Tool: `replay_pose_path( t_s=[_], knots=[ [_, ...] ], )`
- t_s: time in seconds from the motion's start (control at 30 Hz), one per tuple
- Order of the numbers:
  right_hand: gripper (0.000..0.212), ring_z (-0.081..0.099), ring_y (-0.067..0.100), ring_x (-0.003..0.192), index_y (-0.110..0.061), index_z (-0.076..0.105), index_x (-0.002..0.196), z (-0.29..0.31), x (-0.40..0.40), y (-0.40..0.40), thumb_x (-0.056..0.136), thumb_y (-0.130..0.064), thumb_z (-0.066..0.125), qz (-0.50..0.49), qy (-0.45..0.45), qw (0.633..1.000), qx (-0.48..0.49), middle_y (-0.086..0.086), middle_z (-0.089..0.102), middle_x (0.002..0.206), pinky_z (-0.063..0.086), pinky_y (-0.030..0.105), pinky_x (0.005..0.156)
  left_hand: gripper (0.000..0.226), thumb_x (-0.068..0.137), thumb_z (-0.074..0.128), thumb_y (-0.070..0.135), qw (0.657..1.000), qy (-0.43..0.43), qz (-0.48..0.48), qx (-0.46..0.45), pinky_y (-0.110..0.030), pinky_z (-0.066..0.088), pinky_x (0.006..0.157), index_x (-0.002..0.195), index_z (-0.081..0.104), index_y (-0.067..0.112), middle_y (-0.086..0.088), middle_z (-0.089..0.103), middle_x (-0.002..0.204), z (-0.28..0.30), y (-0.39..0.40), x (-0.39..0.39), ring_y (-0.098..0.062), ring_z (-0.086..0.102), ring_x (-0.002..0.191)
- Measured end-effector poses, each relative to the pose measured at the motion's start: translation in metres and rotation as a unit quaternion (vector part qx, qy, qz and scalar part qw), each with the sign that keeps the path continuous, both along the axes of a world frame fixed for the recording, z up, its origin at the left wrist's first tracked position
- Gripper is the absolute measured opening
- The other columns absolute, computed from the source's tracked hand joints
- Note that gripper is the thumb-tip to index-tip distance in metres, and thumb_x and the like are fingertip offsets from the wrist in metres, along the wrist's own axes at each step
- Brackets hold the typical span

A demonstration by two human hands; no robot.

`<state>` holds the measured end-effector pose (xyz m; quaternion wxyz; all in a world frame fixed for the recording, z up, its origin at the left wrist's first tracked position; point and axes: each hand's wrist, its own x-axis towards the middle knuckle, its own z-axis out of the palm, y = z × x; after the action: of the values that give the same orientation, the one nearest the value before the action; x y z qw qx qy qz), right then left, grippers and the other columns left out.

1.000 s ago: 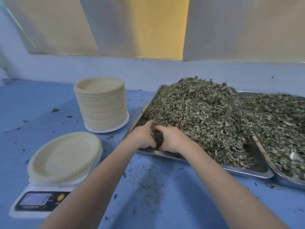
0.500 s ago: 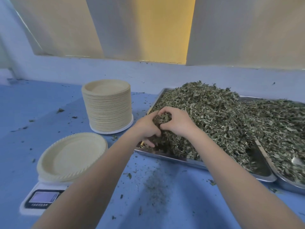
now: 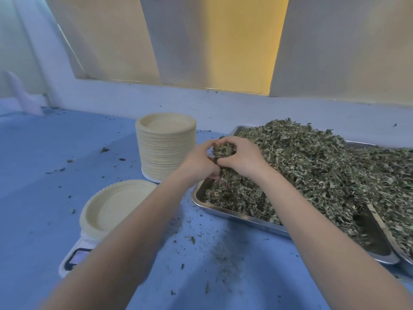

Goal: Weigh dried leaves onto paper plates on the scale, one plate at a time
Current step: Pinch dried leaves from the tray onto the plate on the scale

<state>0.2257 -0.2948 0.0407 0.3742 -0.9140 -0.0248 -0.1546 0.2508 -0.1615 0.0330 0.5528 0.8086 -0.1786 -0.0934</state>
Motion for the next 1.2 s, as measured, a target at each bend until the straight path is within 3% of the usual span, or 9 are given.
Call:
replay_pose_path(
  t_s=[0.07,0.13,0.27,0.37,0.53,0.63,0.73,0.9,1.2],
  knots=[
    [0.036,0.055,0.015,0.093,-0.037,0.056,0.100,0.007,0.005,0.023,0.075,-0.016,0.071,0.032,-0.005,0.999,0.004,-0.004,0.058,0.120,0.038,0.014,0.063,0.069,0.070,0.057,-0.021,0.999,-0.027,0.030,0.020,-0.029,0.056,0.057,0.127,0.052,0.017,-0.009,0.055,0.065,0.010,0.025,-0.002,-0.012,0.057,0.051],
    [0.037,0.048,0.009,0.095,-0.036,0.056,0.102,0.010,0.011,0.052,0.076,-0.015,0.071,0.072,-0.003,0.997,0.018,-0.003,0.056,0.124,0.036,0.020,0.070,0.061,0.068,0.059,-0.019,0.996,-0.039,0.063,0.050,-0.042,0.057,0.077,0.120,0.057,0.013,-0.007,0.056,0.066,0.018,0.055,-0.005,-0.021,0.058,0.066],
    [0.038,0.057,0.010,0.089,-0.029,0.063,0.104,0.004,0.016,0.119,0.073,-0.012,0.075,0.160,0.011,0.984,0.078,-0.011,0.062,0.095,0.046,0.012,0.069,0.056,0.067,0.059,-0.021,0.990,-0.009,0.120,0.072,-0.049,0.054,0.086,0.114,0.059,0.010,-0.012,0.059,0.071,0.020,0.124,-0.014,-0.027,0.060,0.069],
    [0.036,0.063,0.018,0.093,-0.026,0.066,0.101,-0.013,0.020,0.157,0.070,-0.011,0.077,0.206,0.030,0.975,0.082,-0.003,0.067,0.096,0.052,0.033,0.080,0.054,0.069,0.062,-0.018,0.984,0.026,0.144,0.099,-0.045,0.055,0.084,0.115,0.058,0.009,-0.018,0.063,0.080,0.012,0.165,-0.024,-0.029,0.063,0.069],
    [0.045,0.050,0.012,0.119,-0.037,0.061,0.117,-0.034,0.029,0.167,0.075,-0.043,0.076,0.239,0.111,0.961,-0.082,-0.008,0.056,0.130,0.039,0.026,0.088,0.063,0.077,0.070,-0.001,0.968,0.045,0.145,0.200,-0.035,0.058,0.075,0.132,0.049,0.022,-0.008,0.063,0.088,-0.008,0.189,-0.026,-0.020,0.063,0.065],
    [0.040,0.050,0.009,0.120,-0.043,0.060,0.118,-0.030,0.030,0.160,0.080,-0.051,0.068,0.229,0.123,0.957,-0.129,-0.009,0.056,0.132,0.037,0.025,0.087,0.061,0.080,0.068,0.004,0.960,0.015,0.157,0.229,-0.030,0.056,0.065,0.134,0.047,0.025,-0.004,0.058,0.098,-0.011,0.192,-0.022,-0.016,0.060,0.066],
    [0.025,0.055,0.005,0.107,-0.040,0.064,0.115,-0.024,0.031,0.157,0.091,-0.039,0.060,0.220,0.093,0.963,-0.127,-0.010,0.063,0.119,0.038,0.023,0.083,0.050,0.082,0.065,0.006,0.960,0.000,0.157,0.231,-0.033,0.057,0.070,0.128,0.053,0.024,-0.006,0.060,0.095,-0.010,0.192,-0.020,-0.020,0.062,0.072],
    [0.032,0.066,0.011,0.092,-0.020,0.064,0.118,-0.025,0.025,0.166,0.093,-0.008,0.048,0.239,0.117,0.962,-0.065,-0.005,0.071,0.100,0.053,0.027,0.084,0.038,0.085,0.061,0.008,0.961,-0.002,0.157,0.226,-0.036,0.057,0.076,0.121,0.056,0.017,-0.010,0.063,0.108,-0.009,0.191,-0.022,-0.027,0.066,0.088],
    [0.029,0.068,0.006,0.078,-0.033,0.064,0.103,-0.017,0.012,0.180,0.087,-0.012,0.053,0.243,0.039,0.969,-0.024,-0.010,0.073,0.087,0.054,0.034,0.084,0.031,0.087,0.051,0.007,0.967,-0.032,0.196,0.158,-0.034,0.055,0.070,0.116,0.057,0.015,-0.005,0.065,0.092,-0.009,0.198,-0.033,-0.021,0.064,0.080]
  ],
)
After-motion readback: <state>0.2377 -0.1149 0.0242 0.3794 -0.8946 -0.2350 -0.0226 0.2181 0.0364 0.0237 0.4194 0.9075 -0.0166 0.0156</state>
